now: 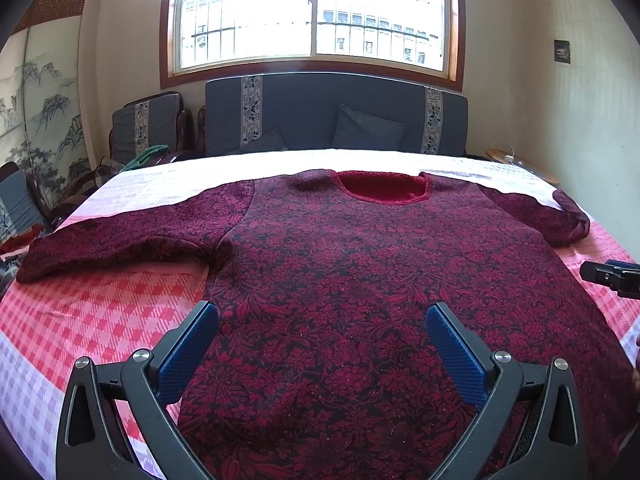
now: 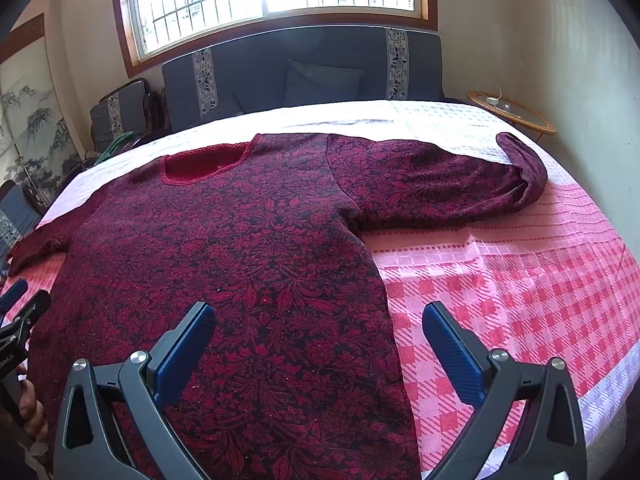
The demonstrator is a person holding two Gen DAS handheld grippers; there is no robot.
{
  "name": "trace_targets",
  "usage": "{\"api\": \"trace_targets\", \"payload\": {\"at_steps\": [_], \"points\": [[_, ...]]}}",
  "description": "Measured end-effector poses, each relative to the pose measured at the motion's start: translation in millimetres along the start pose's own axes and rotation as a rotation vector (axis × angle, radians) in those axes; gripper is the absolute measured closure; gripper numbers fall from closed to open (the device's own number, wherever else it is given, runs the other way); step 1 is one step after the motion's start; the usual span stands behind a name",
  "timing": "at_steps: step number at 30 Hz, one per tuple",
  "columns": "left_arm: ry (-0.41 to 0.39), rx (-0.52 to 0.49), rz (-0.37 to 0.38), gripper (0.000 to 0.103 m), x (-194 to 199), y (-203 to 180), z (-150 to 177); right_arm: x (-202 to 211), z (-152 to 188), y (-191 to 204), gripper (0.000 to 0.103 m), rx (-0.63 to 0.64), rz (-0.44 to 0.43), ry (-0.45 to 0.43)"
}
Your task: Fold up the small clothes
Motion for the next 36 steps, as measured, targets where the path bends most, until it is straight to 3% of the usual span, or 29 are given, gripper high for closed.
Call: {"api": "trace_targets", "payload": {"at_steps": [8, 11, 13, 19, 27, 30, 31, 34, 36], "points": [[0.053, 0.067, 0.014, 0.0, -8.1, 11.3, 3.6, -2.1, -7.8, -32.7, 0.001, -0.058, -0.032, -0.028], [0.068, 0.089, 0.011, 0.0, -11.1, 15.1, 5.4, -6.9, -15.2, -73.5, 0.011, -0.132, -0.015, -0.036], [0.074, 0.099, 0.009, 0.0, -12.3, 17.0, 6.2, -13.3, -21.8, -112.4, 0.018, -0.179, 0.033, -0.044], [0.101, 0.115, 0.017, 0.0, -17.7, 18.5, 9.2, -48.2, -54.2, -222.4, 0.018, -0.241, 0.247, 0.019], [0.166, 0.198, 0.051, 0.0, -30.5, 28.7, 14.9, -113.9, -99.4, -285.7, 0.019, -0.126, 0.405, 0.18], [0.207, 0.248, 0.073, 0.0, -37.3, 33.3, 19.0, -135.4, -99.6, -302.9, 0.022, -0.131, 0.404, 0.239], [0.219, 0.264, 0.079, 0.0, -39.4, 35.0, 20.2, -140.8, -98.2, -307.0, 0.024, -0.135, 0.397, 0.257], [0.232, 0.297, 0.089, 0.0, -42.8, 38.3, 21.7, -145.2, -91.4, -323.0, 0.068, -0.247, 0.328, 0.259], [0.225, 0.303, 0.093, 0.0, -42.0, 38.3, 21.1, -135.8, -89.2, -335.3, 0.078, -0.361, 0.273, 0.204]]}}
Point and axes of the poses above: each gripper's, at about its wrist camera, not at the fingertips, and x roughly against the way its jaws point, y to its left, z to its underside, the point moved 10 cm from there along -x, roughly the way its jaws point, and after that the axes turned 8 degrees about x, right-handed, at the moved point
